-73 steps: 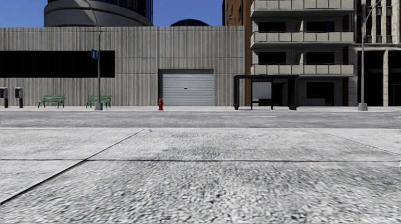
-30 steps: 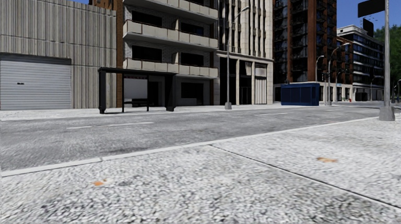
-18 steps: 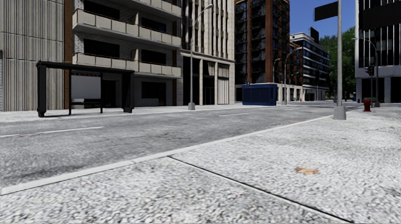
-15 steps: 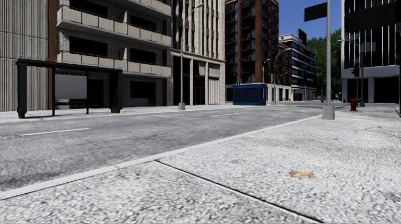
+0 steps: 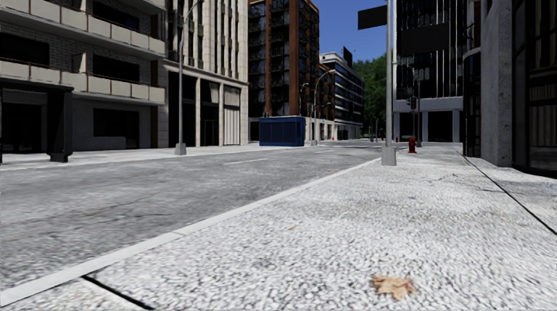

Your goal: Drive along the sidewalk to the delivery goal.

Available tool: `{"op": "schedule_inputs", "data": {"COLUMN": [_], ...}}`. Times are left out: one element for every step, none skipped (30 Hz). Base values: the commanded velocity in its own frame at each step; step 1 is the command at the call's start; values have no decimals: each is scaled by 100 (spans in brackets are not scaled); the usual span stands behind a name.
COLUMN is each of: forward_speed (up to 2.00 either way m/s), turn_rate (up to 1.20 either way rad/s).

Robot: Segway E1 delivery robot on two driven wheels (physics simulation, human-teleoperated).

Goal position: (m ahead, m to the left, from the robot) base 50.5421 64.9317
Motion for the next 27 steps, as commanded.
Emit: {"op": "schedule_inputs", "data": {"forward_speed": [159, 159, 159, 161, 162, 162, 163, 165, 167, 167, 168, 170, 171, 171, 172, 172, 173, 175, 175, 176, 176, 177, 177, 177, 177, 177, 179], "turn_rate": [-57, -57, -57, -57, -57, -57, -57, -57, -57, -57, -57, -57, -57, -57, -57, -57, -57, -57, -57, -57, -57, -57, -57, -57, -57, -57, -57]}}
